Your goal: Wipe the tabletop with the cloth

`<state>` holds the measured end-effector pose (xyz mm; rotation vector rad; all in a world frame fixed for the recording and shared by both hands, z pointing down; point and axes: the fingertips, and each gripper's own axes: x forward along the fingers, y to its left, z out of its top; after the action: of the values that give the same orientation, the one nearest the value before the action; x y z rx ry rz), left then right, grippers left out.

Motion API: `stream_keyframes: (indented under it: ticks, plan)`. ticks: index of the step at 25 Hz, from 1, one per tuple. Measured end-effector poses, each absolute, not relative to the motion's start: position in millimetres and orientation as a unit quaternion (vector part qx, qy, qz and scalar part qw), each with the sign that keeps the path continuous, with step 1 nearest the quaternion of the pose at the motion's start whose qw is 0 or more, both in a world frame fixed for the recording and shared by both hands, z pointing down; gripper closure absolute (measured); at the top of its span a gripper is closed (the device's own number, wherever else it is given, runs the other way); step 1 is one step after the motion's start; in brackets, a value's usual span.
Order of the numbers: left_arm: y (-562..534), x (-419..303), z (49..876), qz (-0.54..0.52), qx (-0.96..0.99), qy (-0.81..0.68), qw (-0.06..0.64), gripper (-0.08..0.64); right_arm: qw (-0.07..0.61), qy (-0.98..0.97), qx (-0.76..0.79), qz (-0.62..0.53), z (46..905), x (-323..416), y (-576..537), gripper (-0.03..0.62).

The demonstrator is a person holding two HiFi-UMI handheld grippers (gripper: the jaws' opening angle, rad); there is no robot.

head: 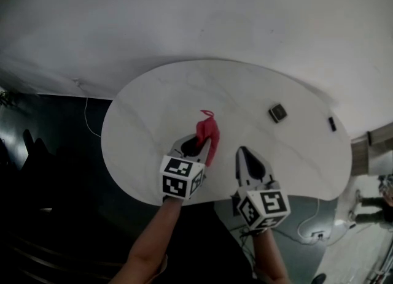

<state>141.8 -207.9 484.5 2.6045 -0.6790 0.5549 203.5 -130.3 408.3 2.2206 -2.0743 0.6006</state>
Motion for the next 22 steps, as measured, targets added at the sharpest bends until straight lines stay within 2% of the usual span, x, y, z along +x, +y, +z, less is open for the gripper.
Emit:
stream_keyframes:
  ticks: [6, 10, 16, 22]
  plan:
    - [-201.1, 194.7, 515.6, 0.254, 0.926, -0.210, 0.186, 0.494, 0.028, -0.653, 0.726, 0.211, 417.1, 223.7, -126.0, 0.589]
    - [-201.1, 200.4, 547.2, 0.312, 0.910, -0.206, 0.177, 0.494, 0.033, -0.651, 0.727, 0.218, 424.6, 226.3, -125.2, 0.589]
    - [-219.3, 164.6, 563.2, 0.333, 0.893, -0.244, 0.177, 0.494, 0.041, -0.669, 0.709, 0.220, 427.9, 209.8, -138.4, 0.589]
    - [-239.3, 86.9, 566.1, 0.340, 0.871, -0.308, 0.177, 0.494, 0.051, -0.715, 0.661, 0.220, 429.2, 160.2, -166.7, 0.589]
